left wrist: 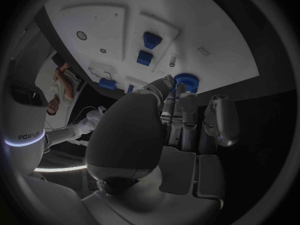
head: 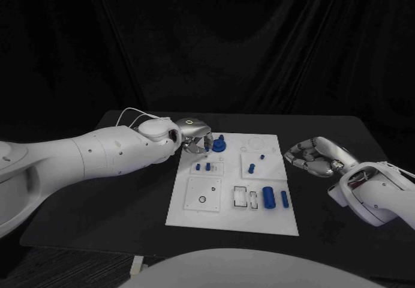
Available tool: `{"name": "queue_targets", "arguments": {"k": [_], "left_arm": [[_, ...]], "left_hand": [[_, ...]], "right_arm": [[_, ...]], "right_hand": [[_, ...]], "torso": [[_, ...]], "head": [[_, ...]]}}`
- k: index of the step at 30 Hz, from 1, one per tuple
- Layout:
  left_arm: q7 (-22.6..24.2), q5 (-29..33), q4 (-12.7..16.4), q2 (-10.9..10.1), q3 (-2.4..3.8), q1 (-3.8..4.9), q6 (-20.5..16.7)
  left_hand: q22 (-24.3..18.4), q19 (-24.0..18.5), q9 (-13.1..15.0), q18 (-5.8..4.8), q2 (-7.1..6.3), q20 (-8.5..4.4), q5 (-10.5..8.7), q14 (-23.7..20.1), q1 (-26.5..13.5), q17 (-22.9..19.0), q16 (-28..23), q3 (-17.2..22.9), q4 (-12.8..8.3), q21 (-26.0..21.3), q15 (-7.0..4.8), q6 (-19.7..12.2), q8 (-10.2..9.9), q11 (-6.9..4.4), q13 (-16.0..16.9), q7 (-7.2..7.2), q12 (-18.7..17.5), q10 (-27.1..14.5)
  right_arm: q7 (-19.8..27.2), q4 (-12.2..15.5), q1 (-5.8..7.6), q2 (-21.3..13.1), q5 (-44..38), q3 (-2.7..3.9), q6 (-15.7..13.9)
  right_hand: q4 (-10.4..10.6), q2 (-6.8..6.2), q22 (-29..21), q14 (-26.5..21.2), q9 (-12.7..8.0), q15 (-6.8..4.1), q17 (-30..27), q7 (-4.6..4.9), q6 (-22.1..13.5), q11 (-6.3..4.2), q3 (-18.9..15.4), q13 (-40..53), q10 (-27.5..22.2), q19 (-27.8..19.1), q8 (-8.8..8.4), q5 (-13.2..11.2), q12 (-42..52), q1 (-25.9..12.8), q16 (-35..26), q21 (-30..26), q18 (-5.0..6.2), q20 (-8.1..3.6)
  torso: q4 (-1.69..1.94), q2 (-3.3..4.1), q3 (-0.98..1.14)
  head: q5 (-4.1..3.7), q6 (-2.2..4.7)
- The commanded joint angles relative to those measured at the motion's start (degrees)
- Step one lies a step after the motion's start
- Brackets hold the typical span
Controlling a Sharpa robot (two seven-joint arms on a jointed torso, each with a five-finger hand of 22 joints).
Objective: Assemble the parts on the task board
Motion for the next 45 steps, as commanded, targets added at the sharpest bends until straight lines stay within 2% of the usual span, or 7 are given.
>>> {"name": "queue_targets", "arguments": {"k": [1,24,45], "left_arm": [[0.07,-0.01,-0.14,0.25,0.05,-0.40,0.17],[-0.68,-0.01,-1.82,1.40,0.05,-1.84,0.03],[-1.45,-0.01,-2.66,2.19,0.06,-2.41,1.33]], "left_hand": [[9.53,-0.27,-0.07,0.66,-0.05,0.06,0.21,-0.32,-0.27,0.06,-0.26,0.38,0.10,-0.02,0.12,-0.08,-0.23,0.25,-0.06,0.46,-0.39,0.15],[9.55,-0.24,-0.07,0.65,-0.22,0.09,0.41,-0.31,-0.09,0.01,-0.37,0.52,-0.14,-0.06,0.15,0.24,-0.20,0.25,-0.11,0.45,-0.36,1.00],[9.46,-0.44,-0.17,0.73,-0.44,0.08,0.69,-0.55,0.20,-0.49,-0.73,0.69,-0.48,-0.45,0.06,0.13,-0.37,0.21,-0.17,0.39,-0.49,1.36]], "right_arm": [[0.13,0.13,-0.18,-0.11,-0.10,0.03,-0.10],[0.20,-0.01,-0.31,0.02,-0.10,0.03,0.01],[0.25,-0.07,-0.42,0.08,-0.10,0.03,0.25]], "right_hand": [[-0.02,0.04,10.11,4.37,0.08,-0.45,8.54,0.23,0.23,-0.30,0.42,14.93,6.10,0.19,0.23,0.38,0.07,-0.29,-0.38,-0.20,0.53,-0.42],[-0.08,0.02,10.11,4.37,0.09,-0.46,8.56,0.23,0.20,-0.30,0.46,14.93,6.10,0.19,0.22,0.38,0.07,-0.27,-0.37,-0.19,0.52,-0.43],[-0.16,0.01,10.11,4.36,0.10,-0.47,8.51,0.23,0.17,-0.31,0.55,14.93,6.10,0.18,0.24,0.39,0.07,-0.27,-0.41,-0.22,0.52,-0.44]], "torso": [[-0.01,0.01,0.01],[0.00,0.00,0.03],[0.00,0.00,0.05]], "head": [[-0.12,-0.01],[-0.45,-0.01],[-0.34,-0.01]]}}
